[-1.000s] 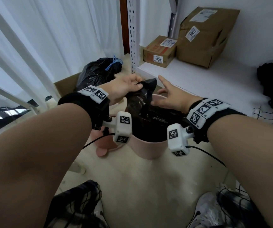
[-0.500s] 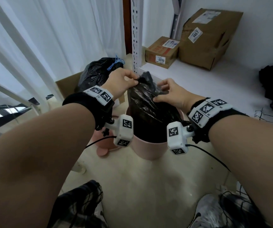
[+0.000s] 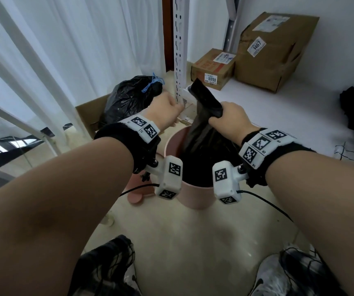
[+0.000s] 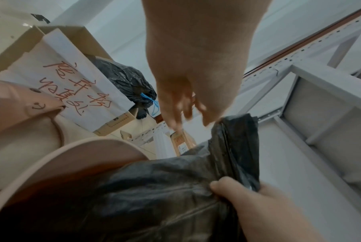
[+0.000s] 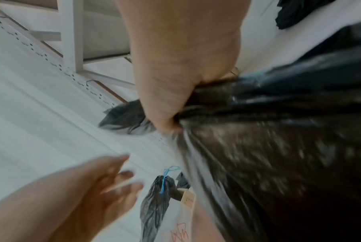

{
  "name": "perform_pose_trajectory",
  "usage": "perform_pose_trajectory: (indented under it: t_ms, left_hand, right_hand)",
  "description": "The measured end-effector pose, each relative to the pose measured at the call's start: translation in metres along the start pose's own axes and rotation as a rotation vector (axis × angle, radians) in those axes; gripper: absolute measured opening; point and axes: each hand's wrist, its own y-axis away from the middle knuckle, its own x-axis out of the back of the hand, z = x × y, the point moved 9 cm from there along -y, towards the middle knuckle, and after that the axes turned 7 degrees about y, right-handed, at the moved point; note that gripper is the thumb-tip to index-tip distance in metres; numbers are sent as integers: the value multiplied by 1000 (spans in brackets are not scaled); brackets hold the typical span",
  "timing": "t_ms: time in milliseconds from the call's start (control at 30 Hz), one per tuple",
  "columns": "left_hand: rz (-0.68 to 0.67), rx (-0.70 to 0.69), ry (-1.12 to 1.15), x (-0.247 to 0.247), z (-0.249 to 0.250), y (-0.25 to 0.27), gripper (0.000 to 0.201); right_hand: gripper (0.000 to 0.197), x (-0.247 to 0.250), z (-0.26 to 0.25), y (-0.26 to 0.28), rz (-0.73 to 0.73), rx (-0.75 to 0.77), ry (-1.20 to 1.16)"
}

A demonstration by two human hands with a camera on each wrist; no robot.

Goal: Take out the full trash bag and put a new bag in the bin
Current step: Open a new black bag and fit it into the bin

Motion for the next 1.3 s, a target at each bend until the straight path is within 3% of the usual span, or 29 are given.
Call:
perform_pose_trajectory:
  t_ms: [33, 133, 200, 300, 433, 500, 667, 833, 1067, 1133, 1300]
  left_hand:
    - [-85, 19, 83, -14, 3, 6, 27]
    - [-212, 23, 249, -40, 21, 17, 31]
    - [-179, 31, 339, -41, 27, 16, 48]
    - [-69, 52, 399, -33, 24, 9, 38]
    - [20, 77, 428, -19, 8, 4, 24]
    - [6, 43, 490, -15, 9, 6, 26]
    - [-21, 10, 583, -11, 15, 5, 24]
    - [0, 41, 633, -14, 8, 3, 36]
    - [-116, 31, 501, -27, 9, 7, 16]
    - [-66, 27, 501, -23, 8, 7, 11]
    - [95, 3, 482, 1, 4, -3, 21]
  right_hand:
    - [8, 8, -2, 0, 63, -8, 15]
    - [29, 18, -14, 2, 163, 45, 7]
    - [42, 8, -29, 5, 102, 154, -69]
    - [56, -11, -42, 5, -33, 234, -163]
    - [36, -9, -44, 3, -11, 170, -406]
    - [38, -6, -43, 2, 6, 131, -502]
    - [45, -4, -54, -2, -8, 213, -445]
    - [25, 0, -46, -9, 76, 182, -317]
    - [4, -5, -37, -10, 31, 120, -474]
    - [9, 1, -37, -9, 86, 130, -433]
    - [26, 48, -27, 8, 458, 177, -408]
